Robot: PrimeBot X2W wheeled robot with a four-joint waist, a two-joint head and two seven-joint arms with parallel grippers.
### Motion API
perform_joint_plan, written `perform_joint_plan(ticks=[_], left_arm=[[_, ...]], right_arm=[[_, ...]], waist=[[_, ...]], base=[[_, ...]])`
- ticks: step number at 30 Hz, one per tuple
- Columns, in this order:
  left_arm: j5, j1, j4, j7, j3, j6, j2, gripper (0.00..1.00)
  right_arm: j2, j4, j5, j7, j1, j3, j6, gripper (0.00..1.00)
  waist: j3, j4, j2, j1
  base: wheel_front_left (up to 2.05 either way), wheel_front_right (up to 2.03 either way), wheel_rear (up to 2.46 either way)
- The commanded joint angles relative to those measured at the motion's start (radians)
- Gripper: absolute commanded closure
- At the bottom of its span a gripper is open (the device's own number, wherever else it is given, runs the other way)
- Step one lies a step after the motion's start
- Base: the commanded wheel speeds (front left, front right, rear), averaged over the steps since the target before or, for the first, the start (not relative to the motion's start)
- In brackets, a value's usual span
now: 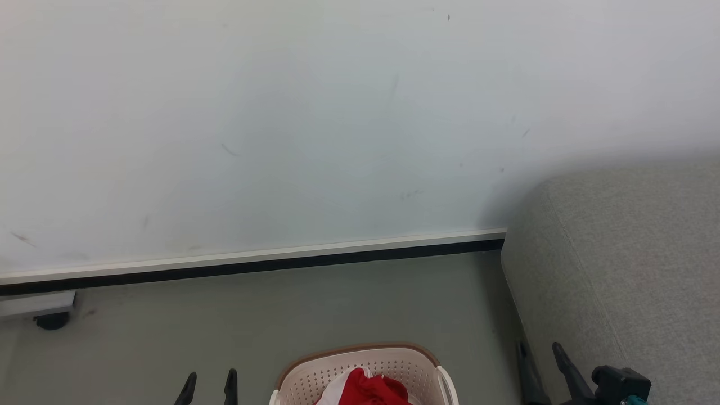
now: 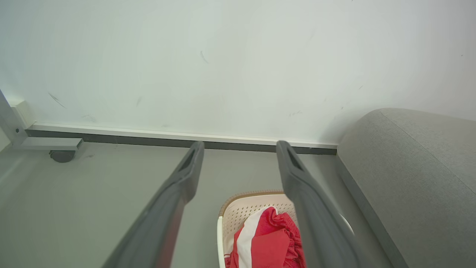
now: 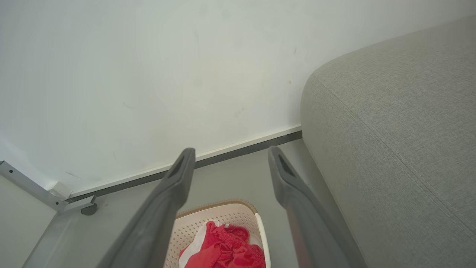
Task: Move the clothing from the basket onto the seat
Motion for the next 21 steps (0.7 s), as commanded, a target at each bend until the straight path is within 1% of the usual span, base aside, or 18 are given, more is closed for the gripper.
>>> perform_joint_plan(ticks=[1,11,21], left_arm=[[0.026,-0.007,0.003,-0.012,-0.004,-0.003,0.008,0.00],[0.075,-0.010,0.008,-0.029,0.000,0.012,0.007,0.00],[0.062,-0.004,0.007,-0.027,0.009,0.016,0.006,0.00]], right_arm=[[-0.004,-0.003,-0.028,-0.007,0.018,0.007,0.001,0.00],[-0.004,-0.008,-0.079,-0.017,0.018,0.021,0.001,0.00],[-0.004,-0.002,-0.079,-0.017,0.012,0.021,0.001,0.00]], waist=[[-0.002,0.000,0.0000,0.0000],[-0.006,0.001,0.0000,0.0000],[0.000,0.000,0.0000,0.0000]], base=[[0.00,0.00,0.00],[0.00,0.00,0.00],[0.00,0.00,0.00]])
